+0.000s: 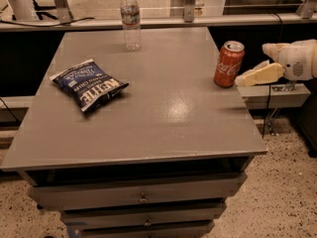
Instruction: Pick coke can
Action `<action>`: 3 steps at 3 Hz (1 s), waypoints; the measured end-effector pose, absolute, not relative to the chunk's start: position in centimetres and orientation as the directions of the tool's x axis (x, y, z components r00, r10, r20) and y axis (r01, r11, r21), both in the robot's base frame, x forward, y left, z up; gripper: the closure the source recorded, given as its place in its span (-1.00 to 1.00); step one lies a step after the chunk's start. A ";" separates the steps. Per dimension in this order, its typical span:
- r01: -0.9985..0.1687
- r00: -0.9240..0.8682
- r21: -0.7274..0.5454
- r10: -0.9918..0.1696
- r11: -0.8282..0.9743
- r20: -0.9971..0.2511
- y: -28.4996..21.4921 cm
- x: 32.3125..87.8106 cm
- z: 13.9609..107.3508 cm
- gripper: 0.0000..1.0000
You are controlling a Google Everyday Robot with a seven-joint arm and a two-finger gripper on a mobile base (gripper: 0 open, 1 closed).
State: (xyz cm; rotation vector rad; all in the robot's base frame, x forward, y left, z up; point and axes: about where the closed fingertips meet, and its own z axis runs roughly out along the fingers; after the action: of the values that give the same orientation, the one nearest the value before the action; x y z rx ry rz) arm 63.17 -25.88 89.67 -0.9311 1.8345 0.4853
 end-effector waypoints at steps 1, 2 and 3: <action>-0.786 -0.178 -0.050 -0.302 0.617 -0.937 -24.4 64.8 88.9 -1.00; -0.795 -0.154 -0.033 -0.255 0.605 -0.955 -23.0 65.9 88.0 -1.00; -0.800 -0.141 -0.023 -0.226 0.599 -0.964 -22.3 66.2 87.2 -0.65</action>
Offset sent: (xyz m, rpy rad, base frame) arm 0.0383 0.0377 -0.0254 0.2086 -0.0883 0.0463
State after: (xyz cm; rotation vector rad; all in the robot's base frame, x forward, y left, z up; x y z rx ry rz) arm 66.21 -22.31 87.20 -0.8588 1.6784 0.6234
